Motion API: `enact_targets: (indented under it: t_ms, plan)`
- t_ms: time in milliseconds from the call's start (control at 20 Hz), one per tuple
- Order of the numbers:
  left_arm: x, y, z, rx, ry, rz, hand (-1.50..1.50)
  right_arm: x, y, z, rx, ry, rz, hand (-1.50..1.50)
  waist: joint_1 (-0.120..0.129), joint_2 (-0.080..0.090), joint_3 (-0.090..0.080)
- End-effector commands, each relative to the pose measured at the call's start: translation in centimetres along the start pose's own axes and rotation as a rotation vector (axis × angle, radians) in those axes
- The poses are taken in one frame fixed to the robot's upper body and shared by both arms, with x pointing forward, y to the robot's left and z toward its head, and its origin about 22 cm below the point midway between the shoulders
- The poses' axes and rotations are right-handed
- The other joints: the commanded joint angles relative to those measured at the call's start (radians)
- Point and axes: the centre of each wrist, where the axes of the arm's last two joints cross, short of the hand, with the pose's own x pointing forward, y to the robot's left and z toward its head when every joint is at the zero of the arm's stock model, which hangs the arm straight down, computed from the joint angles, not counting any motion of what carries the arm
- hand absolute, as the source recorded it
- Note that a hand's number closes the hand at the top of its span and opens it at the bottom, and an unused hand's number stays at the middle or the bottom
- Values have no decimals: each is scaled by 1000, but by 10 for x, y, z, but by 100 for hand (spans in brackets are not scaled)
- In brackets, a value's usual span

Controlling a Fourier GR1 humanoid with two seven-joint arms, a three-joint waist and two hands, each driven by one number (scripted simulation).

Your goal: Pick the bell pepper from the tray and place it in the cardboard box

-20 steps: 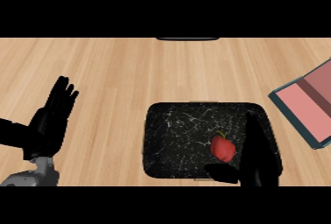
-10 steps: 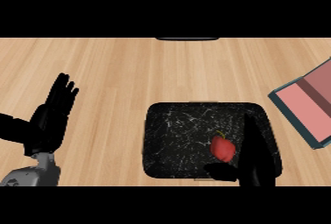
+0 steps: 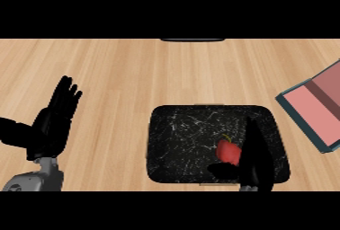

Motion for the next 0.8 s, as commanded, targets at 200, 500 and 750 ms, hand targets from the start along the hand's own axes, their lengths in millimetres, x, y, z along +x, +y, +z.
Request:
enact_targets:
  t_ms: [200,500,750]
  plan:
    - [5,7,-7,17,4,-12,0,1,-14,-7,-31,-36,45,150,-1,0,0]
    - [6,-5,1,16,-13,-2,0,3,0,0,-92,-63,161,150,-1,0,0]
    - [0,-6,1,-17,9,-7,0,-7,30,28,125,-442,346,150,19,2,0]
